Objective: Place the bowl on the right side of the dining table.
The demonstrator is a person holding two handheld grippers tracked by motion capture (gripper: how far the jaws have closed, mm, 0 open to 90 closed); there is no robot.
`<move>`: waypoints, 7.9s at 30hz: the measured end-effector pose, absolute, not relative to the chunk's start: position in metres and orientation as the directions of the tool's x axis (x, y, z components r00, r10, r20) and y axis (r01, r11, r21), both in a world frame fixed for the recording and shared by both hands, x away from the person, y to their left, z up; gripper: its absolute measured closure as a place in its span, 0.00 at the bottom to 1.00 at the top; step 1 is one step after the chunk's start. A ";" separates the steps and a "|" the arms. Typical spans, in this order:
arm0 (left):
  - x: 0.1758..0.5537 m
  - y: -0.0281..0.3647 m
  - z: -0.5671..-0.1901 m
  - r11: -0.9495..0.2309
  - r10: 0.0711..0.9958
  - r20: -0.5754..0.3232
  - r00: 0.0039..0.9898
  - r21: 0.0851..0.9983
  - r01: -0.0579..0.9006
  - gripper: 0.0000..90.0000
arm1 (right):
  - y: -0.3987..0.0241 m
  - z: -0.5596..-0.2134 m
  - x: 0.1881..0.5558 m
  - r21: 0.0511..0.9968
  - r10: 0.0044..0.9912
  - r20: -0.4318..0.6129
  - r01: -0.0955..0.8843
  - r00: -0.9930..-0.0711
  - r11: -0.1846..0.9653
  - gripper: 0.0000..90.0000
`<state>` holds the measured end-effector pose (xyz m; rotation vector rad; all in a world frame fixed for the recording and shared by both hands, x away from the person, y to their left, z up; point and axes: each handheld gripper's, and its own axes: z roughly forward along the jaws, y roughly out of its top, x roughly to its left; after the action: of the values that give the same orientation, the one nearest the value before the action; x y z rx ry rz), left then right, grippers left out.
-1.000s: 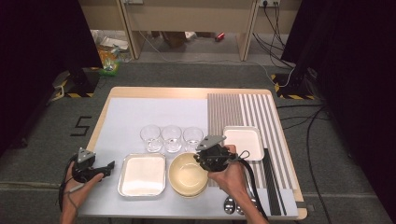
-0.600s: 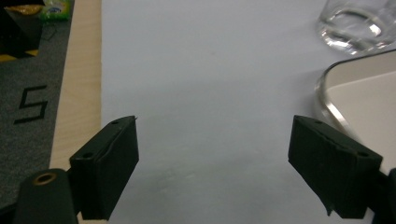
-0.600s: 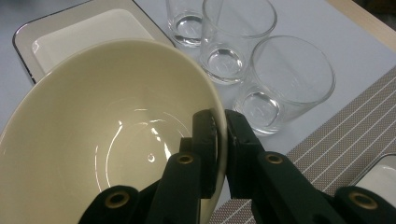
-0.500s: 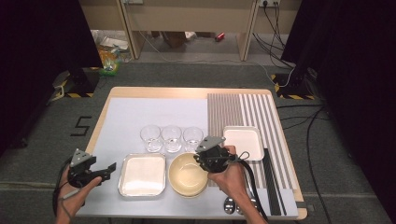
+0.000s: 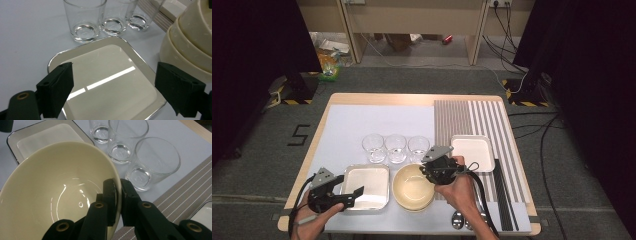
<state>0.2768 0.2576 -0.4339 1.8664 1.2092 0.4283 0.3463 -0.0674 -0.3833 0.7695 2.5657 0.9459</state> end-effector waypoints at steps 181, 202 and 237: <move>0.318 0.356 -0.505 -0.039 0.996 -0.029 0.090 0.737 0.674 0.15 | -0.241 -0.362 0.419 0.723 0.872 0.080 0.631 -0.482 0.282 0.92; 0.318 0.356 -0.505 -0.040 0.996 -0.027 0.089 0.738 0.673 0.15 | -0.252 -0.396 0.448 0.668 0.906 0.115 0.707 -0.407 0.232 0.92; 0.318 0.356 -0.505 -0.042 0.996 -0.025 0.088 0.735 0.676 0.15 | -0.262 -0.432 0.476 0.598 0.930 0.200 0.790 -0.309 0.134 0.92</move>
<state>0.3182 0.3558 -0.5051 1.7807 1.6478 0.6960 0.4761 -0.2621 -0.4319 1.6961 2.1886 0.9281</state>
